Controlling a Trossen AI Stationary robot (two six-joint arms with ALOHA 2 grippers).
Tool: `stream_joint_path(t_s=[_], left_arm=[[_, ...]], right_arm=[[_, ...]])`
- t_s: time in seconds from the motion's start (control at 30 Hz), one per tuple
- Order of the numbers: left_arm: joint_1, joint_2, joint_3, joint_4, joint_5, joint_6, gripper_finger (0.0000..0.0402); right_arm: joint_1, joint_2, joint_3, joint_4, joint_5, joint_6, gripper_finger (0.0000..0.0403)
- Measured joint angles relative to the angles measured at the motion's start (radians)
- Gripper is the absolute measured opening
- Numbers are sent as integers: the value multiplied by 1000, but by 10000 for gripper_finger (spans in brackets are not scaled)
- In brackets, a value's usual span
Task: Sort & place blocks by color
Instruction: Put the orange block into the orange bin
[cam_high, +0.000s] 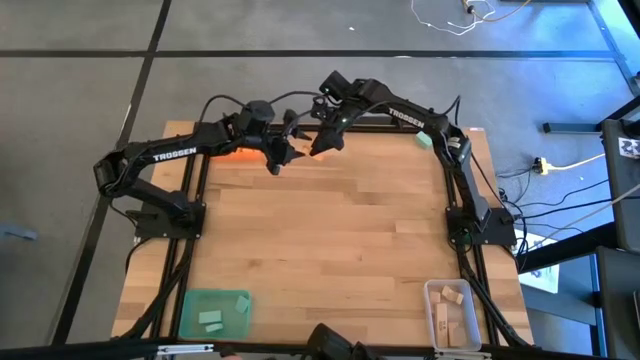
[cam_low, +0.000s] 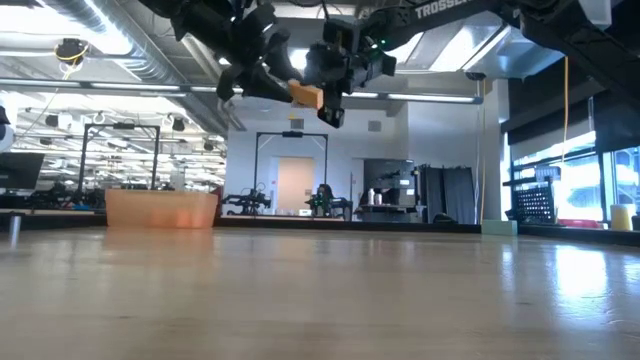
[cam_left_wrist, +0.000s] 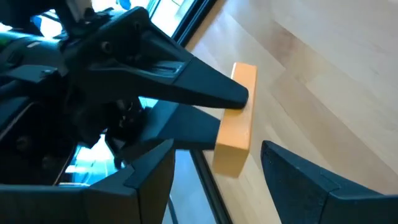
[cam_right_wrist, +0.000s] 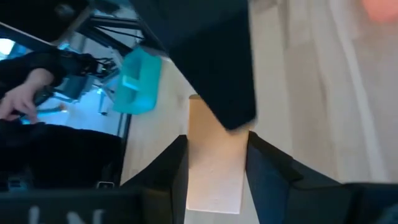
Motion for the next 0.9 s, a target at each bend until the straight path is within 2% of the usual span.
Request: stream_joint_path(t_s=[0.2,0.47,0.67,0.9], left_arm=[[0,0,0,10,49,0,228],[-35,0,0,20,53,0,219],[-39,14,0,23,53,-1,179],[-45,57,0,30,57,-1,107]], right_arm=[[12,0,0,30,-23,1,124],[12,0,0,32,-23,0,124],[14,0,0,31,-45,2,124],[14,0,0,33,-77,4,124]])
